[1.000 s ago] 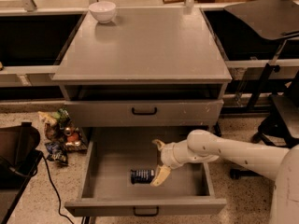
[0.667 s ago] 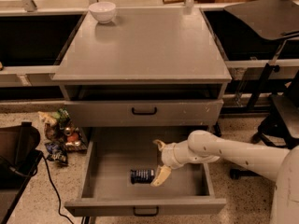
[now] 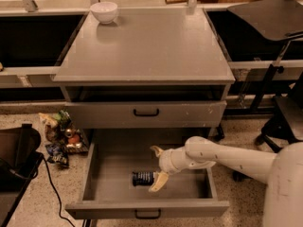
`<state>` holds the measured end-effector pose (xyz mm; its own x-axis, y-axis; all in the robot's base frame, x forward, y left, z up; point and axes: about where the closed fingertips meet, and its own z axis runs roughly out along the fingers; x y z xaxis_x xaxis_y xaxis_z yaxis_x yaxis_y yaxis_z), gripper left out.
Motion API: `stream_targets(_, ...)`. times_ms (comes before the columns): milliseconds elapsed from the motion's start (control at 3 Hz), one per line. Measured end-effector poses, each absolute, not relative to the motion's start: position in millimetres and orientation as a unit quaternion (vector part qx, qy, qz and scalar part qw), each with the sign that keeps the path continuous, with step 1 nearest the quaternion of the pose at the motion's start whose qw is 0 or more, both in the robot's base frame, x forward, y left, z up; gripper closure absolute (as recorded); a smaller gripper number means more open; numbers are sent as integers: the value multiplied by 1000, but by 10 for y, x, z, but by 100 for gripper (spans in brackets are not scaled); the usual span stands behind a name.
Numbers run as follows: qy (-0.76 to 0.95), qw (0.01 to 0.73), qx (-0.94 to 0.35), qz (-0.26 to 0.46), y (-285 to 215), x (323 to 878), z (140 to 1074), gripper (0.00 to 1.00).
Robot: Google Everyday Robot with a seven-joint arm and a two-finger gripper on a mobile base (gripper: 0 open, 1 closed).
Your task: Pick rxbar blueberry from middle drawer and place on counter
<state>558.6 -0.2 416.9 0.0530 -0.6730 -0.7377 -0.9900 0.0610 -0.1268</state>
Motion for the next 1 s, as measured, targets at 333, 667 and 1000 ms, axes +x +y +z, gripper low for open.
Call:
stream_targets(333,643,330,-646,246,111,5575,3879,0)
stream_targets(667,640,323,-649,255,234,5546,3671,0)
stream_targets(1000,638,317,-651,263,340,5503,3527,19)
